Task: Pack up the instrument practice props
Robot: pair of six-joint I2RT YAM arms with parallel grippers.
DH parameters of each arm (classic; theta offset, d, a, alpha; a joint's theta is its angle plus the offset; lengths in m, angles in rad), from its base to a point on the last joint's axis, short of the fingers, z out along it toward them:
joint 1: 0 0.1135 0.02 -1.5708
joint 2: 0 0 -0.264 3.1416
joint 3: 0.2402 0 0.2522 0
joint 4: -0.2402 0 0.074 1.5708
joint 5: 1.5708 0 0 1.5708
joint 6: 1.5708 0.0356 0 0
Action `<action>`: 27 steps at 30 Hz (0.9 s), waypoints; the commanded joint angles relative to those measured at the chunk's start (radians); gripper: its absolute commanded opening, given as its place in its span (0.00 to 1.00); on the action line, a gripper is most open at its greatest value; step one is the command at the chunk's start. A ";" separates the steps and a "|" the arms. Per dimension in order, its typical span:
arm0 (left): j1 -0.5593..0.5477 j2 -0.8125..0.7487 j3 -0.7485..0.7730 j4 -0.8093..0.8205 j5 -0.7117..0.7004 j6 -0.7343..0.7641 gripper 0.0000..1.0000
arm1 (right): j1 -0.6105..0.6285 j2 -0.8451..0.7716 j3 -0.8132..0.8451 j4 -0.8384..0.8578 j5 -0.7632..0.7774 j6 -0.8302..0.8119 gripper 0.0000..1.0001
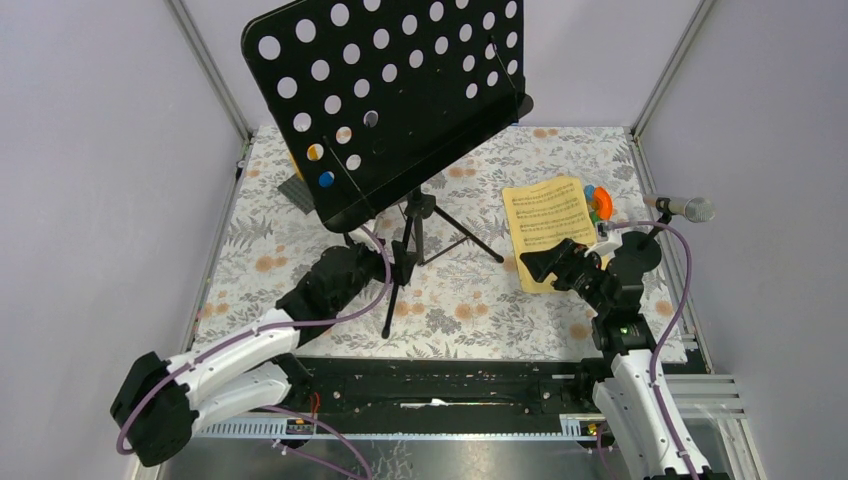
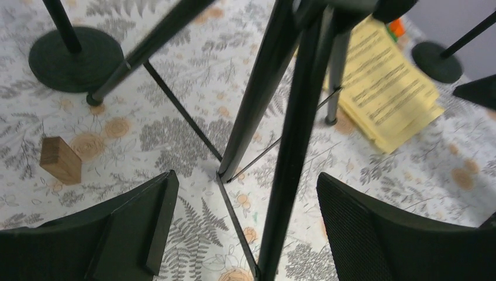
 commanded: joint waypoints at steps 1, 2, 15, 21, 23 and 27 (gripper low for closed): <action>0.003 -0.122 0.011 0.073 0.031 0.011 0.93 | -0.002 -0.013 0.049 0.028 -0.002 -0.029 0.90; 0.003 -0.147 -0.009 0.104 0.054 0.022 0.93 | -0.003 -0.009 0.054 0.028 -0.008 -0.032 0.90; 0.459 -0.057 0.090 0.439 0.663 -0.157 0.91 | -0.003 -0.026 0.057 0.039 -0.100 -0.029 0.92; 0.495 0.107 0.263 0.488 0.863 -0.127 0.88 | -0.003 -0.041 0.063 0.024 -0.111 -0.030 0.92; 0.509 0.168 0.370 0.379 0.939 -0.082 0.84 | -0.003 -0.053 0.074 -0.004 -0.111 -0.041 0.92; 0.519 0.244 0.493 0.293 1.082 -0.035 0.83 | -0.003 -0.086 0.085 -0.054 -0.113 -0.089 0.92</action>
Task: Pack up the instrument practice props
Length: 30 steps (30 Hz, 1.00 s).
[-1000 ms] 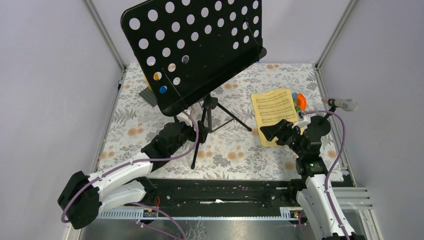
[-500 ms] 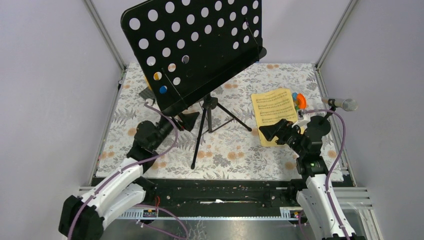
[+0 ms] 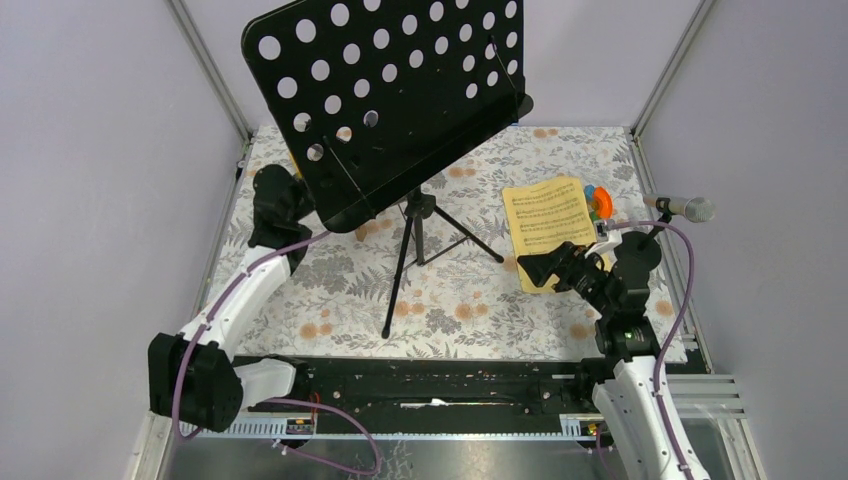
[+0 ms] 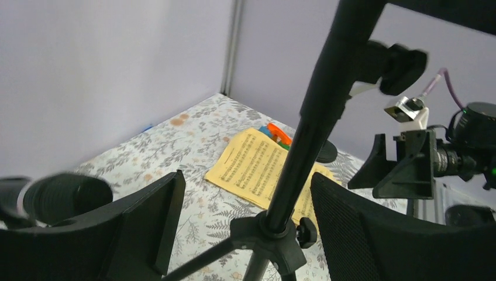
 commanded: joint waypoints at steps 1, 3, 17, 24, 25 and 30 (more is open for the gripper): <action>0.013 0.052 0.116 -0.050 0.212 0.076 0.83 | -0.003 -0.042 0.052 -0.027 -0.025 -0.062 0.92; 0.013 0.078 0.125 -0.050 0.213 0.091 0.83 | -0.003 -0.051 0.050 -0.029 -0.022 -0.063 0.92; -0.051 0.212 0.176 -0.006 0.310 0.111 0.72 | -0.003 -0.011 0.072 -0.024 -0.047 -0.068 0.90; -0.086 0.226 0.174 -0.095 0.297 0.204 0.57 | -0.003 -0.010 0.069 -0.025 -0.051 -0.069 0.89; -0.087 0.230 0.174 -0.098 0.296 0.206 0.55 | -0.003 -0.011 0.070 -0.025 -0.052 -0.071 0.89; -0.090 0.255 0.189 -0.113 0.303 0.209 0.42 | -0.003 -0.011 0.073 -0.028 -0.053 -0.072 0.89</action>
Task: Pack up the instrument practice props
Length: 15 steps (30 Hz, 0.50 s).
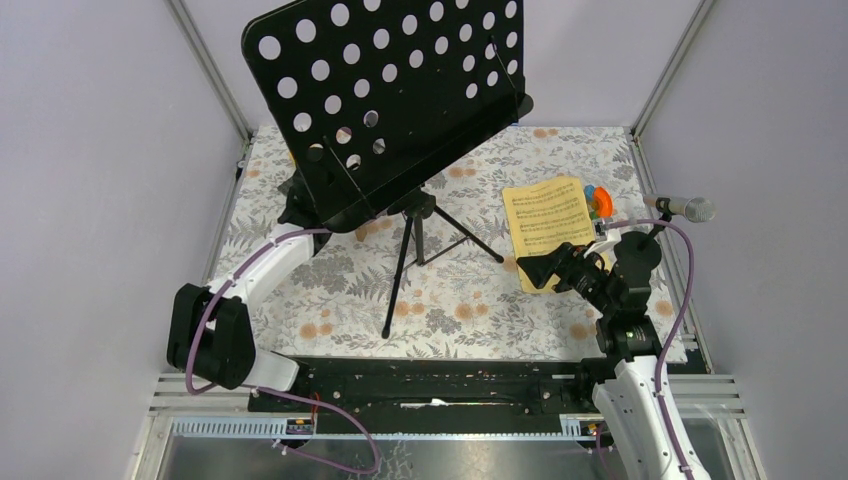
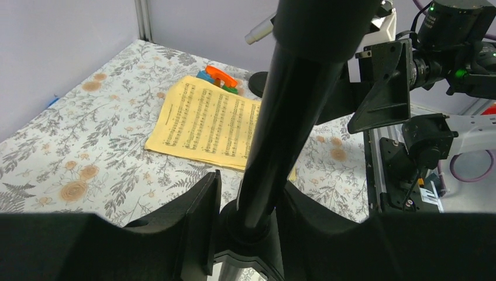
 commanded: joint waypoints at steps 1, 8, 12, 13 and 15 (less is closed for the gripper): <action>-0.005 0.025 0.045 0.005 0.025 0.034 0.42 | -0.003 -0.005 0.043 0.010 -0.025 -0.017 0.89; -0.009 0.045 0.071 -0.017 0.031 0.028 0.24 | -0.003 -0.016 0.032 0.002 -0.021 -0.017 0.88; -0.008 0.043 0.076 -0.018 0.029 0.024 0.08 | -0.003 0.002 0.038 0.022 -0.012 0.009 0.89; -0.009 0.041 0.076 -0.020 0.026 0.022 0.05 | -0.003 0.009 0.037 0.050 -0.010 0.031 0.89; -0.010 0.037 0.076 -0.030 0.011 0.027 0.00 | -0.003 0.030 0.032 0.129 -0.009 0.107 0.89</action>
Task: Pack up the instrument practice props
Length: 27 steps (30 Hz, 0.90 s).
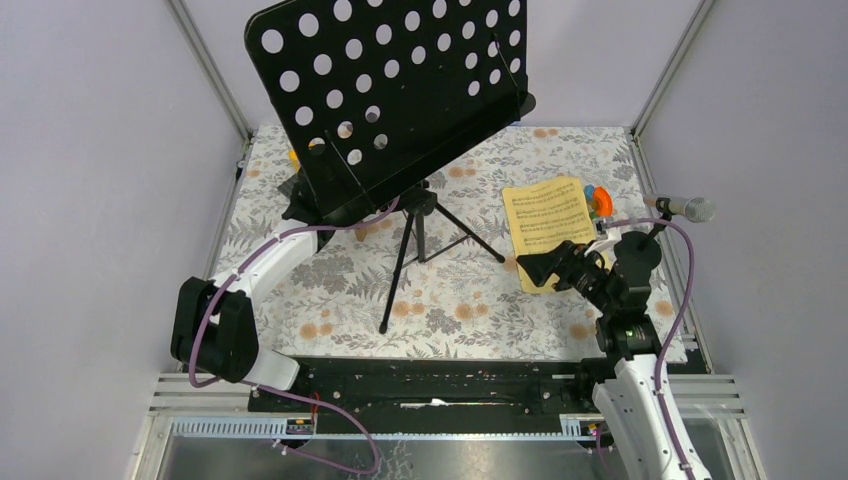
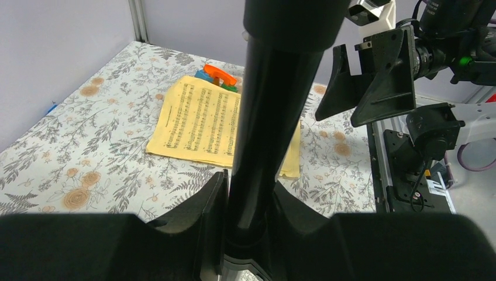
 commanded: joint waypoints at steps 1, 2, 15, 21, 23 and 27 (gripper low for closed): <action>0.001 -0.007 0.048 -0.027 -0.023 -0.017 0.00 | -0.003 0.036 0.029 0.174 -0.009 0.141 0.89; -0.001 -0.013 0.047 -0.047 -0.031 -0.009 0.00 | -0.003 0.050 0.019 0.235 -0.007 0.223 0.89; -0.016 -0.049 0.044 -0.173 -0.125 0.106 0.00 | 0.463 0.398 0.159 0.593 0.438 0.501 0.90; -0.017 -0.049 0.045 -0.179 -0.138 0.110 0.00 | 0.572 0.605 0.230 0.735 0.562 0.710 0.88; -0.017 -0.047 0.044 -0.179 -0.138 0.109 0.00 | 0.580 0.656 0.268 0.733 0.562 0.776 0.87; -0.017 -0.041 0.049 -0.178 -0.133 0.106 0.00 | 0.602 0.716 0.295 0.779 0.576 0.867 0.86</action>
